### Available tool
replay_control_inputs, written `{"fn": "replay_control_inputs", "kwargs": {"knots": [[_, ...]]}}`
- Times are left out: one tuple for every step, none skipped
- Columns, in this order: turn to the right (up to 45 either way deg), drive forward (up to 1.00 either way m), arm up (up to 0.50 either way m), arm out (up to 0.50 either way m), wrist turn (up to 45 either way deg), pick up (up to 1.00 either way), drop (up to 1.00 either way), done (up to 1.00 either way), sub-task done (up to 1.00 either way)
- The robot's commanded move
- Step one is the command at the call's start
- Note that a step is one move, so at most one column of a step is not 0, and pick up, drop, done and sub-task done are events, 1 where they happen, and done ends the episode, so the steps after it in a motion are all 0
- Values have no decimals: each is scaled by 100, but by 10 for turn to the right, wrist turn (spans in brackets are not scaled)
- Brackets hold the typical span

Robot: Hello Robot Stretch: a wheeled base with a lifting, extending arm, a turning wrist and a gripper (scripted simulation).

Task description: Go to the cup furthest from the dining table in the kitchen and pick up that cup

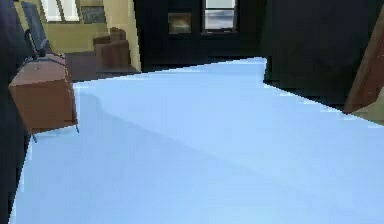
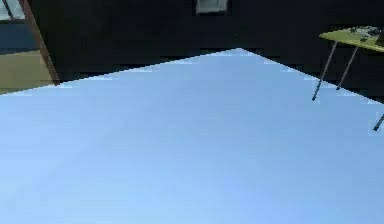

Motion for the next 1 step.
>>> {"fn": "replay_control_inputs", "kwargs": {"knots": [[450, 0, 0, 0, 0, 0, 0, 0, 0]]}}
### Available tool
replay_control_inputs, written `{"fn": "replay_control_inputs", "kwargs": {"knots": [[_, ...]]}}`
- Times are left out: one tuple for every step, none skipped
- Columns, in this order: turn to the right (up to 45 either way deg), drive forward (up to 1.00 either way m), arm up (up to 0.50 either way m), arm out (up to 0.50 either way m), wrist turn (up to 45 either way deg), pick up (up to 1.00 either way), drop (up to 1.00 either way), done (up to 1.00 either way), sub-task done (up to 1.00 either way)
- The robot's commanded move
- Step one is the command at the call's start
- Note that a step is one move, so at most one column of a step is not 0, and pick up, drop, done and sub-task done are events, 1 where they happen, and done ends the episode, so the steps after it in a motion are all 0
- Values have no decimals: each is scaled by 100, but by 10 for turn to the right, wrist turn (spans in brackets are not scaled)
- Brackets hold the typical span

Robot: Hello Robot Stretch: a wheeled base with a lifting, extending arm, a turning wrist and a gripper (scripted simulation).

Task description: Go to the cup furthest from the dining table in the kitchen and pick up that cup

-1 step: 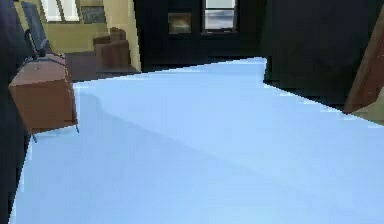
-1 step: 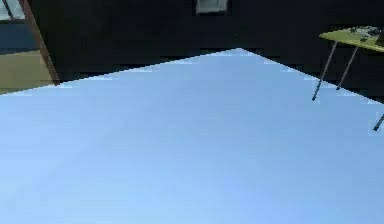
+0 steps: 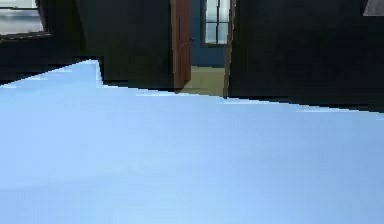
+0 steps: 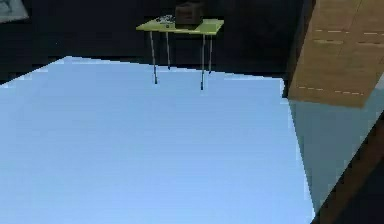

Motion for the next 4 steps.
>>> {"fn": "replay_control_inputs", "kwargs": {"knots": [[450, 0, 0, 0, 0, 0, 0, 0, 0], [450, 0, 0, 0, 0, 0, 0, 0, 0], [120, 0, 0, 0, 0, 0, 0, 0, 0], [0, 100, 0, 0, 0, 0, 0, 0, 0]]}}
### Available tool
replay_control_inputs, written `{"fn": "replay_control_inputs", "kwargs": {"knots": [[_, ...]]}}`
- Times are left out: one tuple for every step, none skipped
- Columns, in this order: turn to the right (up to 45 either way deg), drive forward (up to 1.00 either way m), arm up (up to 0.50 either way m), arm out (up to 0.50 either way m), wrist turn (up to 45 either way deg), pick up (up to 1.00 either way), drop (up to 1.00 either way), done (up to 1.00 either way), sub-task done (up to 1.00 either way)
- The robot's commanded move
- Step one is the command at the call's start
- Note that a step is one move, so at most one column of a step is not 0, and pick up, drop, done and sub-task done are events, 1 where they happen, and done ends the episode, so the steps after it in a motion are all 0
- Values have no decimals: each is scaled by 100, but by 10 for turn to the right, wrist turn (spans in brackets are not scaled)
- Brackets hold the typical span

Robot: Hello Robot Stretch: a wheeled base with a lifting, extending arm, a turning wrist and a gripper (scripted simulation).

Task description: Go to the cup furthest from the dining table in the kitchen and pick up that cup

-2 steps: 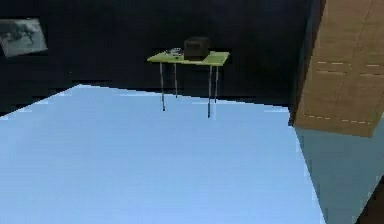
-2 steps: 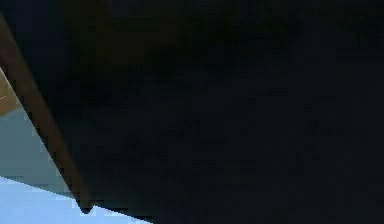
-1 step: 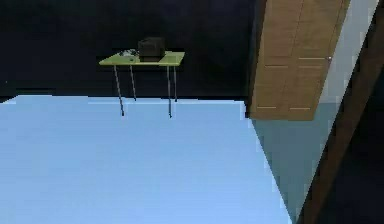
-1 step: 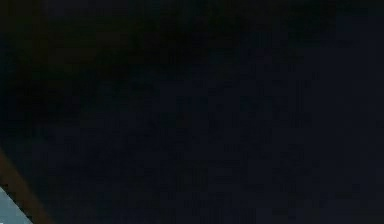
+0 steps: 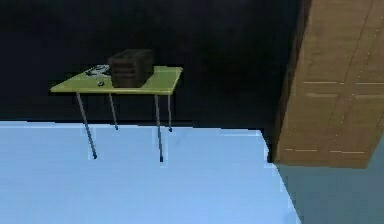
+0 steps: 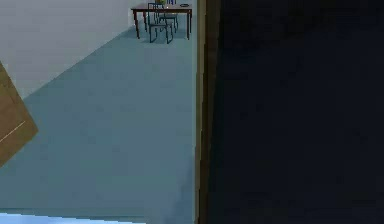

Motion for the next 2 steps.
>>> {"fn": "replay_control_inputs", "kwargs": {"knots": [[120, 0, 0, 0, 0, 0, 0, 0, 0], [0, 25, 0, 0, 0, 0, 0, 0, 0]]}}
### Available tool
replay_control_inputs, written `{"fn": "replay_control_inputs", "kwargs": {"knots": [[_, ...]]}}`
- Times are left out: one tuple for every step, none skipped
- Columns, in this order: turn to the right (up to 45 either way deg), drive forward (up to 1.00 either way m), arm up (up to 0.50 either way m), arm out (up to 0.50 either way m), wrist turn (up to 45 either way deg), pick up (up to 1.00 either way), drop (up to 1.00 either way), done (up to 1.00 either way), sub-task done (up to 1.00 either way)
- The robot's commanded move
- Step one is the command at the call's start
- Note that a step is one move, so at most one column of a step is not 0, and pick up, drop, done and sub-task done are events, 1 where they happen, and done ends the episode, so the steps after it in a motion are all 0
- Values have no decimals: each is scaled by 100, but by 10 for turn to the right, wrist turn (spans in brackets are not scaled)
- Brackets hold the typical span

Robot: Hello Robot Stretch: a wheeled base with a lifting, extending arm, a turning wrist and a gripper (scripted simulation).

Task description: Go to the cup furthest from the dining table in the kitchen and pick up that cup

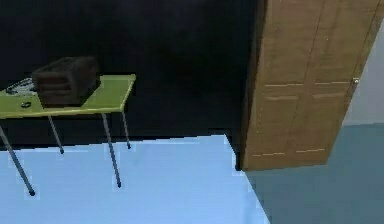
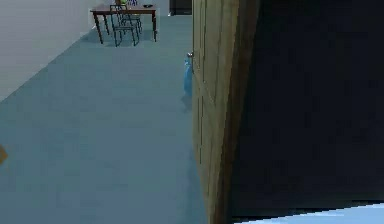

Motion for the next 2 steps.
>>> {"fn": "replay_control_inputs", "kwargs": {"knots": [[360, 0, 0, 0, 0, 0, 0, 0, 0], [0, 45, 0, 0, 0, 0, 0, 0, 0]]}}
